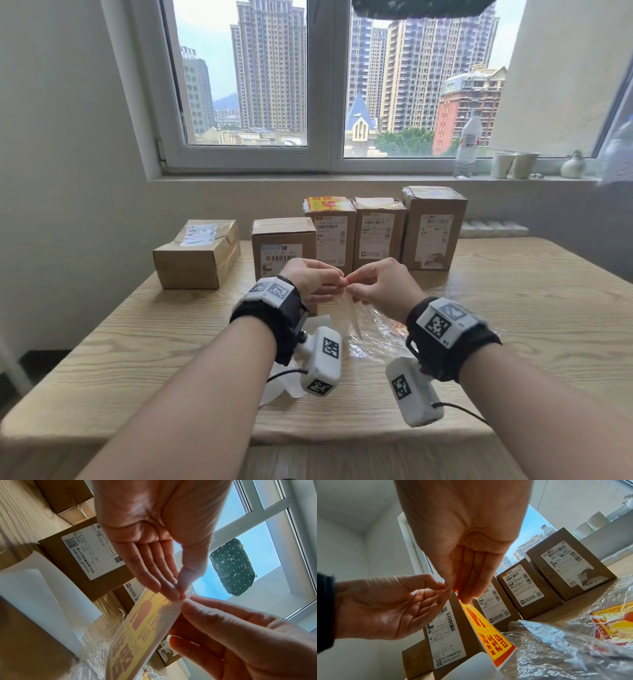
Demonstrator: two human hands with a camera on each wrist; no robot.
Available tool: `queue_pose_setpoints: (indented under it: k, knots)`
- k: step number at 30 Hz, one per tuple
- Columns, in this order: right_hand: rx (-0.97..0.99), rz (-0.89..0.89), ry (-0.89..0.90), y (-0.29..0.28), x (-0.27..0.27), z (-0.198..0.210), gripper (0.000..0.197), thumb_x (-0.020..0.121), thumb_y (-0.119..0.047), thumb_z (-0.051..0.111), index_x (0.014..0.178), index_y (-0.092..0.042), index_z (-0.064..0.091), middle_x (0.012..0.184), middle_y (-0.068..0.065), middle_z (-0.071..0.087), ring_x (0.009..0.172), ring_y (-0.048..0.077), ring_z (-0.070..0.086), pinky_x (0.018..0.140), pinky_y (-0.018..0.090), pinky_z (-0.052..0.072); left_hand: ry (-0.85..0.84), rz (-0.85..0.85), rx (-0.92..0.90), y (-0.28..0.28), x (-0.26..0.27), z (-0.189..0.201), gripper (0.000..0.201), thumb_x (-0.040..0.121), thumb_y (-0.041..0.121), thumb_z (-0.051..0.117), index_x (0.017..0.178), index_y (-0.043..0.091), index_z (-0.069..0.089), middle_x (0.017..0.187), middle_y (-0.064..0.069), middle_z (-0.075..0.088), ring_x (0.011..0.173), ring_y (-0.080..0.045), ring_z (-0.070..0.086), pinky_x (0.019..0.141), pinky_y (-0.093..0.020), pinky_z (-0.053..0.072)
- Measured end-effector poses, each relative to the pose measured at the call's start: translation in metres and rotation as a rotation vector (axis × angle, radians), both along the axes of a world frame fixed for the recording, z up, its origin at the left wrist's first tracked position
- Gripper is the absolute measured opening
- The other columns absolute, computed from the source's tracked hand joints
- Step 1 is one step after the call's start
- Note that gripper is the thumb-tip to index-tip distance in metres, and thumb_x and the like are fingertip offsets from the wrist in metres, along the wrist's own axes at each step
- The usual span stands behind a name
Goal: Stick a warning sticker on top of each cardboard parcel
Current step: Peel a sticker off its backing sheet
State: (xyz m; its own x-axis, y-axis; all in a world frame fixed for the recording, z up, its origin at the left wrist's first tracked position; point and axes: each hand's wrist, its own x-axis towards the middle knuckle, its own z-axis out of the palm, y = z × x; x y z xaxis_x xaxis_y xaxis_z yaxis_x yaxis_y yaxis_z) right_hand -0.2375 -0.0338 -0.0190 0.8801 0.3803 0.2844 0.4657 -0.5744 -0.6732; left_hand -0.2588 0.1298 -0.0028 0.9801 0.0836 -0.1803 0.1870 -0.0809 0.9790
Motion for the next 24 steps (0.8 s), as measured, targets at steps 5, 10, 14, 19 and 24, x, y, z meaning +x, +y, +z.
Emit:
queue_pose_setpoints:
  k: [5, 10, 14, 19, 24]
  knots:
    - [-0.011, -0.007, -0.014, -0.0003, 0.0004, 0.0002, 0.013, 0.086, -0.016, 0.070, 0.096, -0.016, 0.077, 0.079, -0.003, 0.075, 0.070, 0.005, 0.068, 0.076, 0.025, 0.058, 0.007, 0.003, -0.019, 0.0003, 0.0010, -0.0002, 0.009, 0.081, 0.006, 0.072, 0.089, 0.004, 0.071, 0.086, -0.012, 0.075, 0.074, -0.018, 0.073, 0.069, -0.026, 0.060]
    - [-0.019, -0.003, -0.032, -0.0001, 0.0012, -0.0003, 0.014, 0.085, -0.016, 0.070, 0.098, -0.016, 0.077, 0.084, -0.003, 0.075, 0.074, 0.006, 0.068, 0.077, 0.025, 0.058, 0.005, 0.013, -0.024, -0.0007, -0.0002, 0.0005, 0.008, 0.079, 0.005, 0.074, 0.085, 0.005, 0.069, 0.082, -0.011, 0.075, 0.070, -0.017, 0.073, 0.065, -0.024, 0.060]
    - [-0.017, -0.010, -0.040, -0.0004, 0.0026, -0.0019, 0.012, 0.084, -0.016, 0.071, 0.094, -0.018, 0.078, 0.078, -0.005, 0.075, 0.069, 0.002, 0.067, 0.077, 0.023, 0.057, 0.000, 0.018, -0.023, -0.0027, -0.0005, -0.0001, 0.010, 0.079, 0.002, 0.073, 0.087, 0.004, 0.067, 0.080, -0.012, 0.073, 0.064, -0.015, 0.072, 0.062, -0.024, 0.060]
    - [-0.010, -0.004, -0.043, 0.0002, 0.0032, -0.0026, 0.012, 0.085, -0.017, 0.070, 0.092, -0.019, 0.079, 0.073, -0.006, 0.074, 0.066, 0.002, 0.065, 0.074, 0.022, 0.056, -0.014, 0.020, -0.016, -0.0068, 0.0007, -0.0015, 0.014, 0.078, -0.001, 0.072, 0.090, 0.003, 0.065, 0.076, -0.013, 0.071, 0.056, -0.014, 0.070, 0.054, -0.023, 0.058]
    - [0.033, 0.009, 0.021, -0.0022, 0.0034, -0.0038, 0.012, 0.087, -0.027, 0.068, 0.086, -0.021, 0.078, 0.072, -0.003, 0.075, 0.070, 0.009, 0.071, 0.071, 0.028, 0.060, -0.041, 0.008, -0.016, -0.0095, -0.0005, -0.0022, 0.012, 0.082, -0.005, 0.066, 0.088, 0.004, 0.060, 0.074, -0.013, 0.066, 0.048, -0.011, 0.066, 0.052, -0.021, 0.058]
